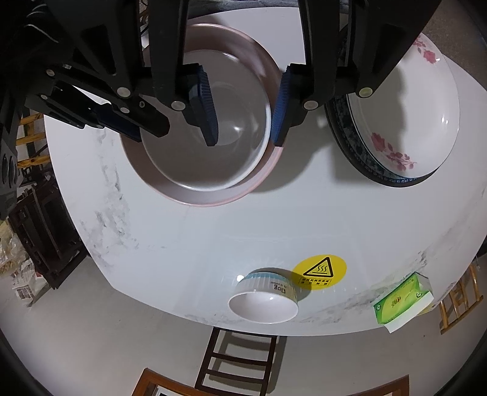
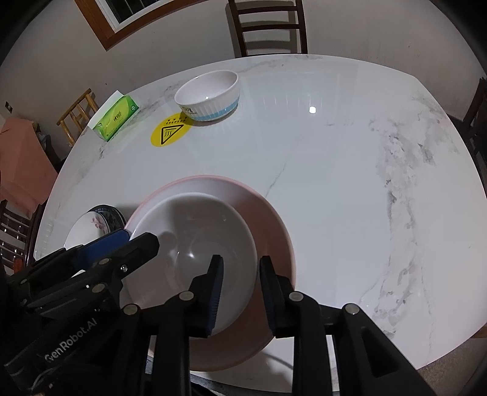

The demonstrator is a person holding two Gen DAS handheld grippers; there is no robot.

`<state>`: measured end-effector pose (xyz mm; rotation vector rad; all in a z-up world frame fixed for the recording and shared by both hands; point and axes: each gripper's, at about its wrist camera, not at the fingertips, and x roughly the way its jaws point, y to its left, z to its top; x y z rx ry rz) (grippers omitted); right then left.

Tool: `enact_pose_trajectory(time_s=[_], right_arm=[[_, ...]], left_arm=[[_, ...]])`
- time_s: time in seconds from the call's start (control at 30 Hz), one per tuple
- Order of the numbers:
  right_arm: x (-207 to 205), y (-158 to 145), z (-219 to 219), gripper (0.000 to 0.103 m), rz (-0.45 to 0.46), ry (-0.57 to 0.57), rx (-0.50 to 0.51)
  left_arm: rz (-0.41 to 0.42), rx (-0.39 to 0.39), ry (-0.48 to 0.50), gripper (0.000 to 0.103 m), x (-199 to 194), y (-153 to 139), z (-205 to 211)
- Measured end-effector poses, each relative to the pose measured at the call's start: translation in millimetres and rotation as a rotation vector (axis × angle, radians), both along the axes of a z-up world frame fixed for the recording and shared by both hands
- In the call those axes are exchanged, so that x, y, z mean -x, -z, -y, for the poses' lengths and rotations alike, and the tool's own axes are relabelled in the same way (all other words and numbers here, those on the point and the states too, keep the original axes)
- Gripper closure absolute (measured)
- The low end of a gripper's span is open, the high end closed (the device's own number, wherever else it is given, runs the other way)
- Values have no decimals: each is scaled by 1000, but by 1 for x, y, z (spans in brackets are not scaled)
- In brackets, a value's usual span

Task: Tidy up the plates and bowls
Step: 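Open the left tool and pull it back from the nested bowls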

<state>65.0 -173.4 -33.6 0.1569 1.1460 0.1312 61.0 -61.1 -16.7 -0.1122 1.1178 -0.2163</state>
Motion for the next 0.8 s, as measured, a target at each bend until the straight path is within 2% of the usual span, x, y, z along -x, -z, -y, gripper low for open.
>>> enact_pose_trajectory(time_s=[0.27,0.8], right_arm=[[2,-7,0,78,23,-8,17],[-4,-25,9,76,75,-26,57]], left_arm=[[36,7,1,62,0,-10,-3],[58,9,-35,60,-6,-18,-19]])
